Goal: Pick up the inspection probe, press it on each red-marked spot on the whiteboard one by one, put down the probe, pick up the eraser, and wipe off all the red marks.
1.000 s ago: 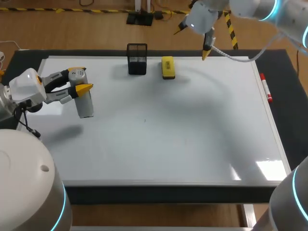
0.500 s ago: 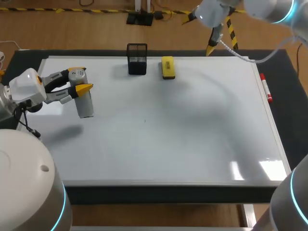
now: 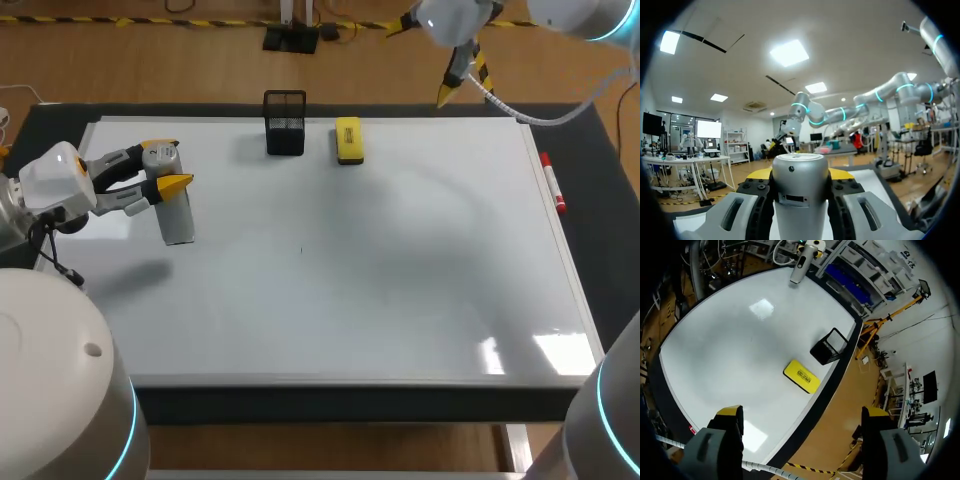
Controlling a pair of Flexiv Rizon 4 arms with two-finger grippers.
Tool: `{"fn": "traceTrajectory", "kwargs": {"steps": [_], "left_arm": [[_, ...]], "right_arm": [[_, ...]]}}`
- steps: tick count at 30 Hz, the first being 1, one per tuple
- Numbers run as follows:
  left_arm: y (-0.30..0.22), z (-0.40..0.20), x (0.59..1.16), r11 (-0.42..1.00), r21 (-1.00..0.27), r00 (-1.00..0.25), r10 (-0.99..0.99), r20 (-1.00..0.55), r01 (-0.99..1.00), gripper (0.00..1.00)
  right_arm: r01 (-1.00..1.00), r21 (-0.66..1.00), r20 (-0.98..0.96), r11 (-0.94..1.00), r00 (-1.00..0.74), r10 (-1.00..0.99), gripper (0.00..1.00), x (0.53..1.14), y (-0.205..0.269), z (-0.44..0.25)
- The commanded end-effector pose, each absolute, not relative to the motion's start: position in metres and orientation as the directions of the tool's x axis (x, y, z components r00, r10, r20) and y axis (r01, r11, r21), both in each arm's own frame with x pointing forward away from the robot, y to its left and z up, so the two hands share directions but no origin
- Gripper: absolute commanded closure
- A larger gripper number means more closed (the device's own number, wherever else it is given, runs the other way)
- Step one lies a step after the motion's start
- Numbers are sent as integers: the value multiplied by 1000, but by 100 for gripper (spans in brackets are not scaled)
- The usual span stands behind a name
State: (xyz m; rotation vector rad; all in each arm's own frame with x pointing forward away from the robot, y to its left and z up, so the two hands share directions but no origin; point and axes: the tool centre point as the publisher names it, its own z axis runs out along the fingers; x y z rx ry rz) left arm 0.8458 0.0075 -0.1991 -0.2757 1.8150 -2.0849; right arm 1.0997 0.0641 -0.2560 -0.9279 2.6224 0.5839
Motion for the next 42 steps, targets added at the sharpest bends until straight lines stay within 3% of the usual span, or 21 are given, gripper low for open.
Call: {"fn": "traceTrajectory", "kwargs": {"steps": [1,16,42], "left_arm": [[7,-198,845,-108,-984,-915,-394,-89,143,100],[-4,-201,849,-118,-985,-942,-324,-83,127,100],[-56,-145,950,-182,-963,-975,-144,-172,197,100]], "right_arm": [[-651,271,-402,709,-746,-531,0,1099,64,-256],[-651,271,-402,709,-746,-531,0,1099,64,-256],[-651,271,-402,709,-746,-531,0,1099,64,-256]]}}
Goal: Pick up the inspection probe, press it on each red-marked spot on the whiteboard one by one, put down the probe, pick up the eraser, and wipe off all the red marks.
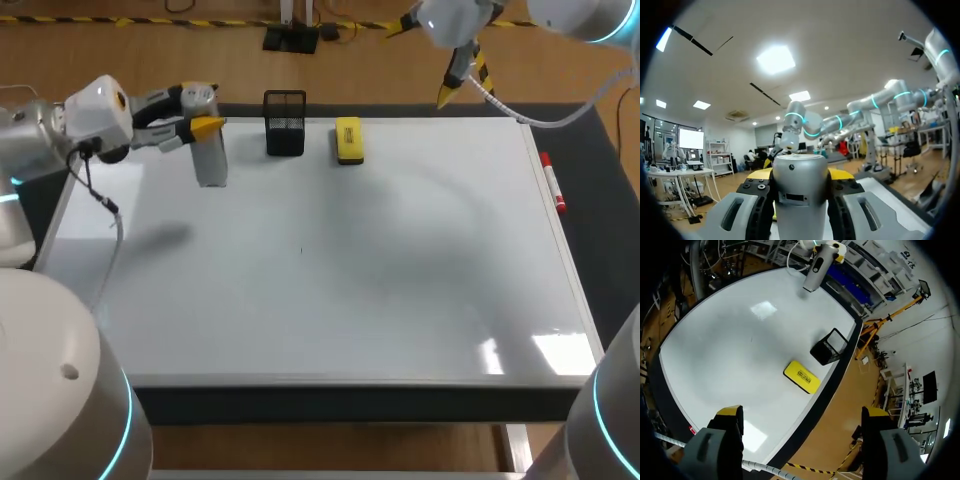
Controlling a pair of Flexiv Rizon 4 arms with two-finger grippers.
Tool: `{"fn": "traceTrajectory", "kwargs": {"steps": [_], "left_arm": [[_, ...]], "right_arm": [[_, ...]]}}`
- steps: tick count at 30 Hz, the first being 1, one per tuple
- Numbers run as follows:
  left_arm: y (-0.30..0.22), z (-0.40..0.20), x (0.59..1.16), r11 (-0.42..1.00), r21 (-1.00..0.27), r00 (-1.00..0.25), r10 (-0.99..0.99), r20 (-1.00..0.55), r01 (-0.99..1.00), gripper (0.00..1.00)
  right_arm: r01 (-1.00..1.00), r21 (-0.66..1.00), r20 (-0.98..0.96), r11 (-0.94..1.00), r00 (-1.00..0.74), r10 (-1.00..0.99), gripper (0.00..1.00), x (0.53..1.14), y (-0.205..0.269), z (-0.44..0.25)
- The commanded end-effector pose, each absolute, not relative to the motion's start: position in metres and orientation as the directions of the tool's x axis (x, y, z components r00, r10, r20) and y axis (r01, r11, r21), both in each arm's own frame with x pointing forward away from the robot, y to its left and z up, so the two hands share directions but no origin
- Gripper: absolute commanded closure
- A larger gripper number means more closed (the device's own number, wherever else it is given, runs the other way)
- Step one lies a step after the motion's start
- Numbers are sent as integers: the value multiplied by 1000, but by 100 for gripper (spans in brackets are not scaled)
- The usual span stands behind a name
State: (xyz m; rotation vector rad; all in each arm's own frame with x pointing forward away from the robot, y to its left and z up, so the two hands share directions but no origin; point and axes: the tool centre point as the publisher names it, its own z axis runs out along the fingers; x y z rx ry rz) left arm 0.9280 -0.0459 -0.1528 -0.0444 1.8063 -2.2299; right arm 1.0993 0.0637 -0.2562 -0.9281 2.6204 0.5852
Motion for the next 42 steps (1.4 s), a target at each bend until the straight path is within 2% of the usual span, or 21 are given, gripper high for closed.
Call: {"fn": "traceTrajectory", "kwargs": {"steps": [1,27,42], "left_arm": [[-58,-142,954,-185,-962,-975,-137,-176,199,100],[-126,-121,1044,-234,-956,-984,-26,-176,177,100],[-145,-130,1081,-237,-960,-988,-13,-153,152,100]], "right_arm": [[-651,271,-402,709,-746,-531,0,1099,64,-256],[-651,271,-402,709,-746,-531,0,1099,64,-256],[-651,271,-402,709,-746,-531,0,1099,64,-256]]}}
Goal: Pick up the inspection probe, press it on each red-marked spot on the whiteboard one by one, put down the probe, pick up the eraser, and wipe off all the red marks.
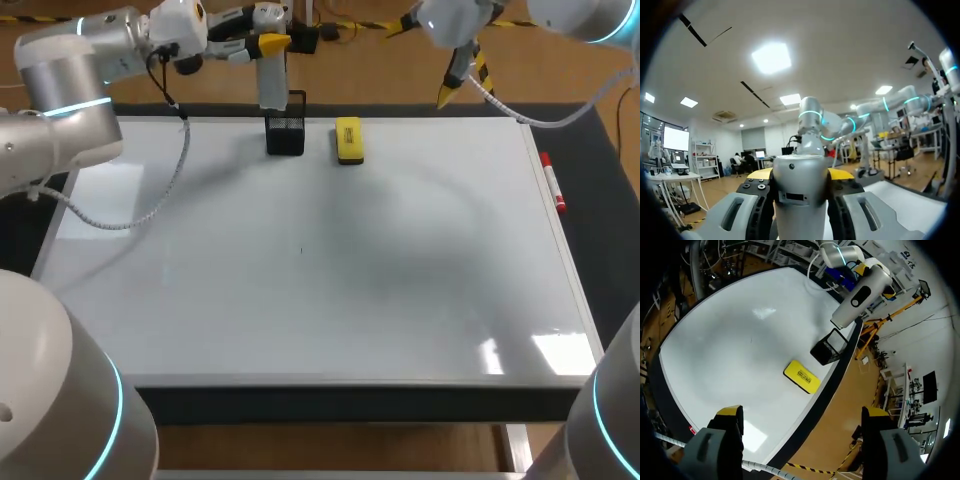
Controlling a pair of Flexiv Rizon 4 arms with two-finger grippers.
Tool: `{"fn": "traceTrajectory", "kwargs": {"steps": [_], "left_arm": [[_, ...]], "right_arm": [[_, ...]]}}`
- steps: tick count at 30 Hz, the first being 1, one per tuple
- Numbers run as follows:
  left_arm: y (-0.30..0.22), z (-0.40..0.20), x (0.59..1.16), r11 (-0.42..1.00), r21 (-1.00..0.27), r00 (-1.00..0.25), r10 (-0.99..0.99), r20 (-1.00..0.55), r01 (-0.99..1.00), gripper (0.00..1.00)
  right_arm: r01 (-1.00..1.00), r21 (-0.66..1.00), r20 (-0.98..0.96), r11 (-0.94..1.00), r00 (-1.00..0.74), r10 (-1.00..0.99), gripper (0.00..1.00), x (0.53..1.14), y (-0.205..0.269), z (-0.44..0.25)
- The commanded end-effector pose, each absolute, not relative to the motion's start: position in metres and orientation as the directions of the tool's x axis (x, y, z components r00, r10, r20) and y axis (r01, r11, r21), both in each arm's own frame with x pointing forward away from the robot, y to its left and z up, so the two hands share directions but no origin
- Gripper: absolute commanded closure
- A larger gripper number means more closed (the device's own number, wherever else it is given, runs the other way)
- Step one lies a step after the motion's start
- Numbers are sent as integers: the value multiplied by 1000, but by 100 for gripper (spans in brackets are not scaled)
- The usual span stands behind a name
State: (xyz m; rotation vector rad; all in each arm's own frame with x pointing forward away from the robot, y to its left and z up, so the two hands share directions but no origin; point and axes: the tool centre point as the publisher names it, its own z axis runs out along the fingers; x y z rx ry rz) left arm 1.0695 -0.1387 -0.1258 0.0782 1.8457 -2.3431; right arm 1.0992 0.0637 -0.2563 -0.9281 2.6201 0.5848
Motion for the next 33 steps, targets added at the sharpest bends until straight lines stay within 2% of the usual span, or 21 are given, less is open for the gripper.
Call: {"fn": "traceTrajectory", "kwargs": {"steps": [1,33], "left_arm": [[-147,-131,1082,-240,-959,-989,-12,-150,149,100],[-152,-169,1112,-245,-962,-990,-99,-101,122,100]], "right_arm": [[-651,271,-402,709,-746,-531,0,1099,64,-256],[-651,271,-402,709,-746,-531,0,1099,64,-256]]}}
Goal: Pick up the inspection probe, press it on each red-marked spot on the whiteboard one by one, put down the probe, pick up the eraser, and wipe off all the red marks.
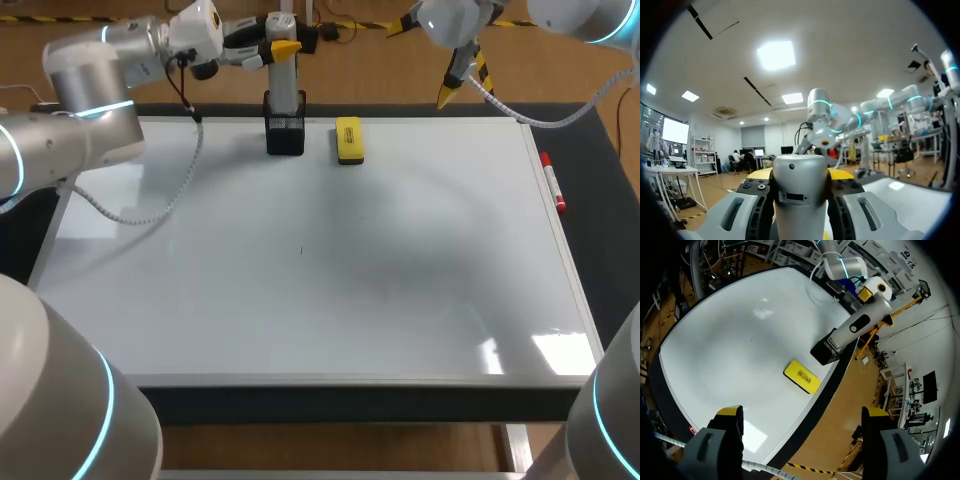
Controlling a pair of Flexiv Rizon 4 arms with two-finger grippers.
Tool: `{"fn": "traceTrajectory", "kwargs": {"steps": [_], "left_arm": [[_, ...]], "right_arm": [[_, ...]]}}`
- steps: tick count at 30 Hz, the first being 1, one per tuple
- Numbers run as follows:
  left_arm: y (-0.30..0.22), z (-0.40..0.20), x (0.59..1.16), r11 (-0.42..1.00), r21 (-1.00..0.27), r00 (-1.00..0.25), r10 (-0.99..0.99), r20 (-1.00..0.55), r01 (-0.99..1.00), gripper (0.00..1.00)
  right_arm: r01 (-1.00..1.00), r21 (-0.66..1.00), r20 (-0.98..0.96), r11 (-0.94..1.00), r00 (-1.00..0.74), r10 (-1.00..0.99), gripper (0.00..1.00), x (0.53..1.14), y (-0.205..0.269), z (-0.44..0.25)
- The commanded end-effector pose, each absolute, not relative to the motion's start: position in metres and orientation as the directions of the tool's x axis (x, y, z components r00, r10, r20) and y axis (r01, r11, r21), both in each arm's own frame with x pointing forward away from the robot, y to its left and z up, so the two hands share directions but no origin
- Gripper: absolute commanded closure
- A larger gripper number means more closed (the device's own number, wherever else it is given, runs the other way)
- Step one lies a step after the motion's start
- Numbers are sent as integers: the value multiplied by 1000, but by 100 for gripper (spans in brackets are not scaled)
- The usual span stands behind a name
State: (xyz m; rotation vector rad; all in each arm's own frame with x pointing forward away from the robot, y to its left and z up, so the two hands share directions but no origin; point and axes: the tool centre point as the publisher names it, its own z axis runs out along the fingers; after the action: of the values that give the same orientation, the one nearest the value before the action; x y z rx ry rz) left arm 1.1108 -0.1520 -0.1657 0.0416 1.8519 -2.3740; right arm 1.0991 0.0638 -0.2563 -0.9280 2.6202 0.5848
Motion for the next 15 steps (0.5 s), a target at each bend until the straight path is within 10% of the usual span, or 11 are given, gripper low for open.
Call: {"fn": "traceTrajectory", "kwargs": {"steps": [1,15], "left_arm": [[-151,-170,1113,-246,-962,-990,-101,-99,122,100],[-150,-194,1124,-250,-962,-989,-130,-76,107,100]], "right_arm": [[-651,271,-402,709,-746,-531,0,1099,64,-256],[-651,271,-402,709,-746,-531,0,1099,64,-256]]}}
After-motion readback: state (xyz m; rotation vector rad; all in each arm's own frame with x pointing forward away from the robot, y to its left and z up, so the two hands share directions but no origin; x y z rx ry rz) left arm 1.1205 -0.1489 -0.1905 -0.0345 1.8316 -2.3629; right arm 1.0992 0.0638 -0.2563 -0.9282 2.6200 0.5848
